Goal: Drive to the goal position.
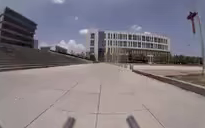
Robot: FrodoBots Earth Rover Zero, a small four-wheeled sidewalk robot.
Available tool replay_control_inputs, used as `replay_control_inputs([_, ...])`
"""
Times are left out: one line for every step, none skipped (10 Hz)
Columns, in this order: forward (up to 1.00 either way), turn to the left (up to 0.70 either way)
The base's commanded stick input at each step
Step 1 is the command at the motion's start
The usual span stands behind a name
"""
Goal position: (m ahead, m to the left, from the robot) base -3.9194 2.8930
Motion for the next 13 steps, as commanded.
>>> replay_control_inputs([1.00,0.00])
replay_control_inputs([1.00,0.00])
replay_control_inputs([1.00,0.00])
replay_control_inputs([1.00,0.00])
replay_control_inputs([1.00,0.00])
replay_control_inputs([1.00,0.00])
replay_control_inputs([1.00,0.00])
replay_control_inputs([1.00,0.00])
replay_control_inputs([1.00,0.00])
replay_control_inputs([1.00,0.00])
replay_control_inputs([1.00,0.00])
replay_control_inputs([1.00,0.00])
replay_control_inputs([1.00,0.00])
